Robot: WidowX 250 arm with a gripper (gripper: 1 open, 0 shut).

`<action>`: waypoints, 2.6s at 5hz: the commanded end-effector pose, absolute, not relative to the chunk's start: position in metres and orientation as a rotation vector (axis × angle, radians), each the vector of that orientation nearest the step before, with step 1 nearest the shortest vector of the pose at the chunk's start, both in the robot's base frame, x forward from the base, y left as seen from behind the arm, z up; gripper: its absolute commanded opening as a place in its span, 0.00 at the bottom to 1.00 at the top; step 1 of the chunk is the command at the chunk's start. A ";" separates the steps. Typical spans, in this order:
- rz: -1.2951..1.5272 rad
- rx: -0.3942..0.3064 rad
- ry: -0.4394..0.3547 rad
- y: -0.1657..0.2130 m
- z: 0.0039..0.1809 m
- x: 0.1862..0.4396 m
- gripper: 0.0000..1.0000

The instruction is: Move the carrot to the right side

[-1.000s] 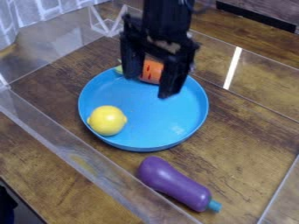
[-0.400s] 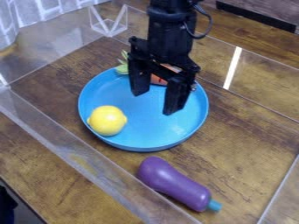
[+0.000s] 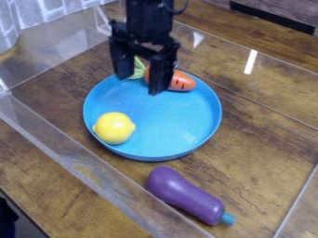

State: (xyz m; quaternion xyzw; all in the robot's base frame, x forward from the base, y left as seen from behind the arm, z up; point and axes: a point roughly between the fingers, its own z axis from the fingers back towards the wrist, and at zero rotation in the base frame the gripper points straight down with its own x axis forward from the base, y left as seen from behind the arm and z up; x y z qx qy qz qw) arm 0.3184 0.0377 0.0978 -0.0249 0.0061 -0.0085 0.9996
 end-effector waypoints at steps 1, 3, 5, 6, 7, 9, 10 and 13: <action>-0.039 -0.047 -0.099 0.028 0.136 0.333 1.00; -0.043 -0.054 -0.111 0.027 0.125 0.344 1.00; -0.064 -0.049 -0.115 0.034 0.116 0.356 1.00; -0.082 -0.051 -0.110 0.039 0.113 0.362 1.00; -0.027 -0.049 -0.105 0.037 0.106 0.370 1.00; 0.014 -0.049 -0.103 0.039 0.097 0.378 1.00; 0.001 -0.050 -0.098 0.041 0.093 0.379 1.00; -0.122 -0.059 -0.100 0.071 0.067 0.372 1.00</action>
